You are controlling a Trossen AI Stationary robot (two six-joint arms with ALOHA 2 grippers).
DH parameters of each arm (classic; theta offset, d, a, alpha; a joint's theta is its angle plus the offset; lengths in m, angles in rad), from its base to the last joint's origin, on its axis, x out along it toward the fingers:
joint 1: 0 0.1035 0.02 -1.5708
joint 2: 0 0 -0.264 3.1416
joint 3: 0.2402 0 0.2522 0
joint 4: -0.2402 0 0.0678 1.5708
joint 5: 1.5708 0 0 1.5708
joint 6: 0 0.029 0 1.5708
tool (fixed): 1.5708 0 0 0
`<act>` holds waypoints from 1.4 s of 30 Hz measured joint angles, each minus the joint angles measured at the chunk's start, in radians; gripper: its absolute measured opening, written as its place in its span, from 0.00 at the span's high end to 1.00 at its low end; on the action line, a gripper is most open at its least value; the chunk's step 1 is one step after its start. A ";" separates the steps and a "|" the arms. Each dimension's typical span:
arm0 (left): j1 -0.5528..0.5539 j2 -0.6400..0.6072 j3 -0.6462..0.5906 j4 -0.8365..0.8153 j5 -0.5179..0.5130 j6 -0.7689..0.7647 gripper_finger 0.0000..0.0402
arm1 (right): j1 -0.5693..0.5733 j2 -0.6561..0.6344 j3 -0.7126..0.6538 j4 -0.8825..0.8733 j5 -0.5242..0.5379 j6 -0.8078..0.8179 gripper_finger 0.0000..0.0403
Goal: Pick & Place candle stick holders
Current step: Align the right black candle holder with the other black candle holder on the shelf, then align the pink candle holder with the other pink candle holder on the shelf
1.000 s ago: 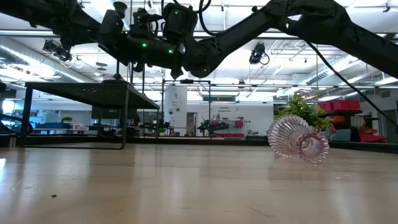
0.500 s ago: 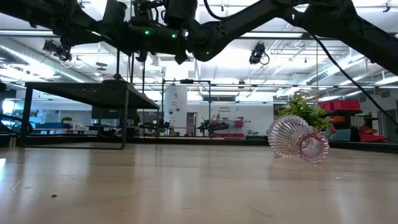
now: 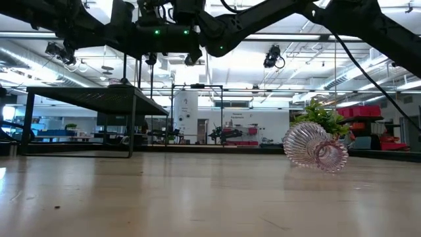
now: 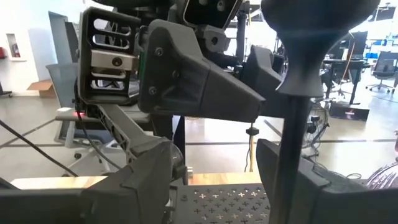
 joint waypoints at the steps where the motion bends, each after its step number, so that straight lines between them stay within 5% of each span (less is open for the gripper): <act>1: 0.000 0.000 0.000 -0.003 0.000 0.000 0.44 | 0.000 0.000 0.000 -0.002 0.000 0.000 0.43; 8: 0.000 0.000 0.000 -0.009 0.000 0.000 0.44 | -0.001 -0.003 0.000 -0.018 0.028 -0.008 0.43; 28: 0.000 0.000 0.000 -0.011 0.000 0.008 0.44 | 0.029 -0.257 0.000 -0.801 0.245 -0.122 0.43; 42: 0.000 0.000 0.000 -0.011 0.000 0.008 0.44 | 0.125 -0.392 0.001 -1.783 0.208 0.208 0.43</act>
